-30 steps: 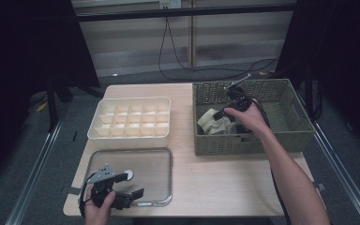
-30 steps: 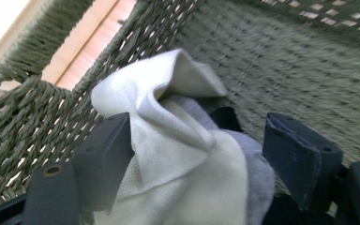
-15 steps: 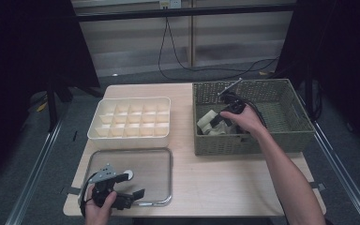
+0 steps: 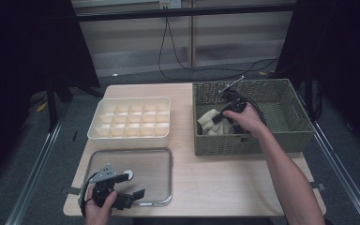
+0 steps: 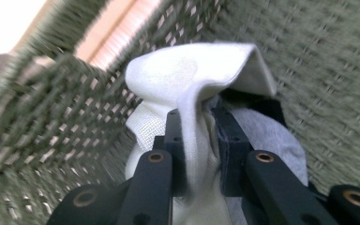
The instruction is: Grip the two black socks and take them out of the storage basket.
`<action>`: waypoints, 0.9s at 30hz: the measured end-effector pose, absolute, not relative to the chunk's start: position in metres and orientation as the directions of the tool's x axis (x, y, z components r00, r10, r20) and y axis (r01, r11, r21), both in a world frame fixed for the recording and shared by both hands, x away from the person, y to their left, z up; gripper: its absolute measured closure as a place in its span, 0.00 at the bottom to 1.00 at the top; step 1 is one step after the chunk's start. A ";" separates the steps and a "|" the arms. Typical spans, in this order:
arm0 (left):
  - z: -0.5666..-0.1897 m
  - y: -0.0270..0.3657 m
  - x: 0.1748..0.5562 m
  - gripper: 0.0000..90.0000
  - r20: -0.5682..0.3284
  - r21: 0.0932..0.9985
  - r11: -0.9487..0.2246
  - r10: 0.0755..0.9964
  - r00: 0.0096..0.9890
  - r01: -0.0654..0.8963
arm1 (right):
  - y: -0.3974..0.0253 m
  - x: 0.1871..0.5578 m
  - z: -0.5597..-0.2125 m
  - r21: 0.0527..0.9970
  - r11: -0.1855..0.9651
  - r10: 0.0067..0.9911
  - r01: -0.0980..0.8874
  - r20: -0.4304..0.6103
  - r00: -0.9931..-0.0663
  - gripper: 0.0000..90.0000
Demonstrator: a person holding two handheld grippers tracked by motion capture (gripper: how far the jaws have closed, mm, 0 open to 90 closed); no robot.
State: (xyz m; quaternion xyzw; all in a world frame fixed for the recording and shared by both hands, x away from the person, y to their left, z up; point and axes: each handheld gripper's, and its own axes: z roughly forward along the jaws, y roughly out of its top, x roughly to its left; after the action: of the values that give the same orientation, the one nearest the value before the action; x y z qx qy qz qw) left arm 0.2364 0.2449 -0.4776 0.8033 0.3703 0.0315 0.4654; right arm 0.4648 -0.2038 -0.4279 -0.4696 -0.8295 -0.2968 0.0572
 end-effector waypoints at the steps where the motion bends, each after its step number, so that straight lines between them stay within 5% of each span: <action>1: -0.478 0.245 0.236 0.04 -0.296 0.771 -0.290 0.625 0.722 0.566 | -0.205 0.465 -0.426 0.454 0.370 0.745 0.810 0.377 -0.551 0.87; 14: -0.478 0.245 0.236 0.04 -0.296 0.771 -0.289 0.626 0.721 0.567 | -0.226 0.467 -0.396 0.601 0.212 0.741 0.771 0.415 -0.528 0.87; 27: -0.478 0.246 0.236 0.04 -0.300 0.770 -0.285 0.627 0.718 0.571 | -0.247 0.485 -0.395 0.610 0.132 0.798 0.781 0.402 -0.449 0.87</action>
State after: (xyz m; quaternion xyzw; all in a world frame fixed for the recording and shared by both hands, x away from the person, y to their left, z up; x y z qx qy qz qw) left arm 0.2365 0.2458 -0.4777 0.8009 0.3739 0.0303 0.4666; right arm 0.4852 -0.2472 -0.3946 -0.5246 -0.7524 -0.3984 -0.0103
